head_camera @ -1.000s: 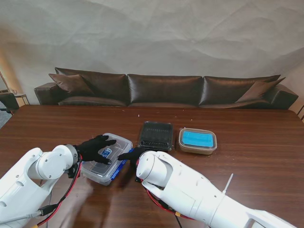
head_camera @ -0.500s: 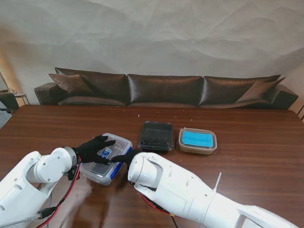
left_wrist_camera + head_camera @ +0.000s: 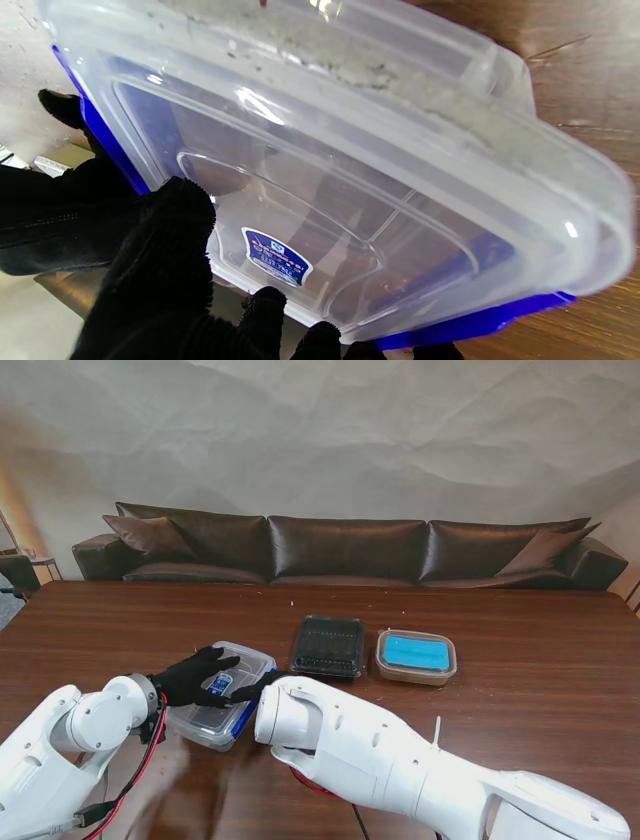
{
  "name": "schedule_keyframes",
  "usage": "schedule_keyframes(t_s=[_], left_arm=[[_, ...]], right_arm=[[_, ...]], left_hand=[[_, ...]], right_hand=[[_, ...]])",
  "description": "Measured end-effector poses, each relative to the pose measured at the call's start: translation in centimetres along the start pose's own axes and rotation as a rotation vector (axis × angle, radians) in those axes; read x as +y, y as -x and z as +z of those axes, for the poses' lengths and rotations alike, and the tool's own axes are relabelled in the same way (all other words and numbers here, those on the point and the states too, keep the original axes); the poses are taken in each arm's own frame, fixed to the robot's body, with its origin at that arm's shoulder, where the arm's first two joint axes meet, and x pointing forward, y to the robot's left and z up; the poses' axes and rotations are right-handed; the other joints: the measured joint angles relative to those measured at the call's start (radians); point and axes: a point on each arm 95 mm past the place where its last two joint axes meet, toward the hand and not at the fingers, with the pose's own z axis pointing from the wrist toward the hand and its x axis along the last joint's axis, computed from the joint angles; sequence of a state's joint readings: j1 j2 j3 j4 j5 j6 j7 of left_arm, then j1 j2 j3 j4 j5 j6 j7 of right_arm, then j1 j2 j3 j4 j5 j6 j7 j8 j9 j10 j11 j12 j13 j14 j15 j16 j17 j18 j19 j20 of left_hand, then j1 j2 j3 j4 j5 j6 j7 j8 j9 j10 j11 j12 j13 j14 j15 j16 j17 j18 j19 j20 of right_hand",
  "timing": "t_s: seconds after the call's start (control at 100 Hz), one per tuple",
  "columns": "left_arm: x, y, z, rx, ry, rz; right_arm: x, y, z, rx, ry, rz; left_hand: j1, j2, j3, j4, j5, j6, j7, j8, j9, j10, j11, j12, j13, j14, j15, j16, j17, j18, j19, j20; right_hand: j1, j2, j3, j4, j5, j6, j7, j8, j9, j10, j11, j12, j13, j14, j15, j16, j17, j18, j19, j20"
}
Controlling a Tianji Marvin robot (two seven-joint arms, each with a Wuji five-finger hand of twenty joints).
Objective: Pair container bodies with their lids
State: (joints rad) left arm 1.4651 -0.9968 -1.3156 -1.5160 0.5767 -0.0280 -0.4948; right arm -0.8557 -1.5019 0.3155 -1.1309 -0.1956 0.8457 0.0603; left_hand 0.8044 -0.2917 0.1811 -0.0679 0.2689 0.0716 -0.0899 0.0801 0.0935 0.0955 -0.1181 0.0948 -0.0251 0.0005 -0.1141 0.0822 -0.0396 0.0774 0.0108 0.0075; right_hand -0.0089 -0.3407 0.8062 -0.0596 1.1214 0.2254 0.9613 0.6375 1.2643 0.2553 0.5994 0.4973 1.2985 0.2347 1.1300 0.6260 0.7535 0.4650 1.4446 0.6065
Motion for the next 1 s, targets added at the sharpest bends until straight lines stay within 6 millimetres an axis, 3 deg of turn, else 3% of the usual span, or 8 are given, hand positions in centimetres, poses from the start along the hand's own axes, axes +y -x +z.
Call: schedule_keyframes(t_s=[0.29,0.36,0.6,0.8,0.94,1.0], left_arm=[[0.1,0.1,-0.1,-0.004,-0.005,-0.006],[0.1,0.1,-0.2,-0.008,-0.006,-0.009],[0.1,0.1,-0.2,-0.013,-0.006,-0.014],[0.1,0.2,-0.1,-0.009,-0.005,-0.015],[0.0,0.2,0.1,-0.006,-0.002,-0.016],[0.0,0.2,0.1,-0.005,-0.002,-0.018]], right_arm=[[0.4,-0.7,-0.1,-0.020,0.000,-0.043],[0.5,-0.8,0.0,-0.023,0.017,-0.039],[0.5,-1.2,-0.1,-0.036,0.060,-0.053],[0.4,-1.5,-0.3,-0.053,0.079,-0.065],[0.5,-1.7,-0.4,-0.054,0.086,-0.077],[0.5,-1.8,-0.4,-0.055,0.089,-0.079]], left_hand=[[0.011,0.008,-0.022,0.000,0.000,0.000,0.000,0.000,0.000,0.000,-0.002,-0.001,0.000,-0.001,-0.004,0.000,0.005,0.000,0.000,0.000],[0.015,0.009,-0.025,0.000,0.000,0.000,0.000,0.000,0.000,0.000,-0.005,-0.002,0.000,-0.001,-0.008,0.000,0.005,0.000,0.000,0.000],[0.024,0.010,-0.038,0.000,0.000,0.001,0.000,0.000,0.000,0.000,-0.008,-0.002,-0.001,-0.001,-0.009,0.000,0.006,-0.001,0.000,0.000],[0.031,0.010,-0.059,0.000,0.001,0.001,0.000,0.000,0.000,0.000,-0.008,-0.002,-0.001,-0.001,-0.010,0.000,0.006,-0.002,0.000,0.000],[0.039,0.005,-0.076,0.000,0.009,0.001,0.000,0.000,0.000,0.000,-0.008,-0.002,-0.001,-0.001,-0.010,0.000,0.006,-0.003,0.000,0.000],[0.039,0.001,-0.080,0.000,0.010,0.001,0.000,0.000,0.000,0.000,-0.008,-0.002,-0.001,-0.001,-0.010,0.001,0.006,-0.003,0.000,0.000]], right_hand=[[0.005,-0.015,0.036,-0.017,0.092,-0.036,0.027,0.015,0.070,-0.029,0.001,0.037,0.014,-0.013,0.153,0.058,0.001,-0.001,0.038,-0.026],[0.025,-0.065,0.061,-0.028,0.121,-0.044,0.032,0.025,0.081,-0.034,0.037,0.052,0.015,-0.013,0.190,0.072,0.001,-0.017,0.070,-0.026],[0.033,-0.137,0.108,-0.070,0.155,-0.059,0.083,0.000,0.089,-0.049,0.148,0.064,0.025,-0.030,0.277,0.113,-0.001,-0.082,0.159,-0.018],[0.031,-0.151,0.132,-0.088,0.155,-0.069,0.153,-0.032,0.089,-0.061,0.220,0.076,0.025,-0.042,0.326,0.135,-0.004,-0.108,0.195,-0.012],[0.032,-0.192,0.227,-0.112,0.154,-0.085,0.198,-0.052,0.089,-0.077,0.261,0.082,0.025,-0.057,0.347,0.145,-0.006,-0.133,0.214,-0.012],[0.032,-0.199,0.227,-0.112,0.155,-0.085,0.219,-0.059,0.089,-0.077,0.281,0.088,0.025,-0.057,0.353,0.146,-0.006,-0.134,0.218,-0.012]])
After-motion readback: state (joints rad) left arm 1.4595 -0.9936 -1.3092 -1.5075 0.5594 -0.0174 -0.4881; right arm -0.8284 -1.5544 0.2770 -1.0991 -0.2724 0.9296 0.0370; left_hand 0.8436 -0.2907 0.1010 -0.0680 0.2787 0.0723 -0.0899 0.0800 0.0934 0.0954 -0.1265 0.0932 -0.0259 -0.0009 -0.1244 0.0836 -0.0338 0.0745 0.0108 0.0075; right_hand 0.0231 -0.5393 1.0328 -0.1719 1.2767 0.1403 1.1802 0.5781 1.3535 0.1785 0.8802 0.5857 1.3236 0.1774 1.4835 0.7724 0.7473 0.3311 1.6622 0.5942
